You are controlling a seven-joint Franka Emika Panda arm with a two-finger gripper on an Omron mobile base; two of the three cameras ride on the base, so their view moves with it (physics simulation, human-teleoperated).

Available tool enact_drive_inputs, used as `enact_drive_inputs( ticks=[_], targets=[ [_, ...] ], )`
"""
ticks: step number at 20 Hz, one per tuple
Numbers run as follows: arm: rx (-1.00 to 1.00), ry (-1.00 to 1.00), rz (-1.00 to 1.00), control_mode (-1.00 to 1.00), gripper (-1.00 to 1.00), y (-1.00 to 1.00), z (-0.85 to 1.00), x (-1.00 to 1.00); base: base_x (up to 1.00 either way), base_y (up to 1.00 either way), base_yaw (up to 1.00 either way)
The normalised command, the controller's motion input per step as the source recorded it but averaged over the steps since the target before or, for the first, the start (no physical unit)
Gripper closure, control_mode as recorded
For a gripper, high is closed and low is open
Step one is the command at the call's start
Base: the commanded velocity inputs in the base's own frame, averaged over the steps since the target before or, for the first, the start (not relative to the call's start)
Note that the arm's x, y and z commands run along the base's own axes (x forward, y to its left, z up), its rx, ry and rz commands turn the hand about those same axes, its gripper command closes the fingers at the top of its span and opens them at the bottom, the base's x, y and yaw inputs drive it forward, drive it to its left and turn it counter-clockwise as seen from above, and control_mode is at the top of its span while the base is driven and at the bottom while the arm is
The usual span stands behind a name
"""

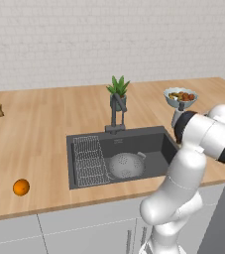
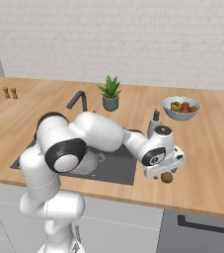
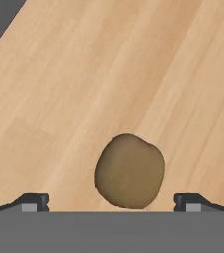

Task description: Put the colander in the sink, put the orange, kiwi in the colander, and turn on the sink faucet and pour water over the colander.

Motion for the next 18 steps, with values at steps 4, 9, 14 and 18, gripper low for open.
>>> enact_drive_inputs(
  ticks=[4, 9, 14, 18],
  targets=[
    [0.0, 0.0, 0.01, -1.0, -1.0, -0.11, -0.21, 0.11, 0.0, 0.0, 0.0],
    [0.0, 0.0, 0.0, -1.0, -1.0, -0.12, -0.22, 0.01, 0.0, 0.0, 0.0],
    [0.0, 0.0, 0.02, -1.0, -1.0, -0.04, -0.2, 0.15, 0.0, 0.0, 0.0],
    [0.0, 0.0, 0.04, -1.0, -1.0, 0.0, -0.06, 0.21, 0.0, 0.0, 0.0]
  ],
)
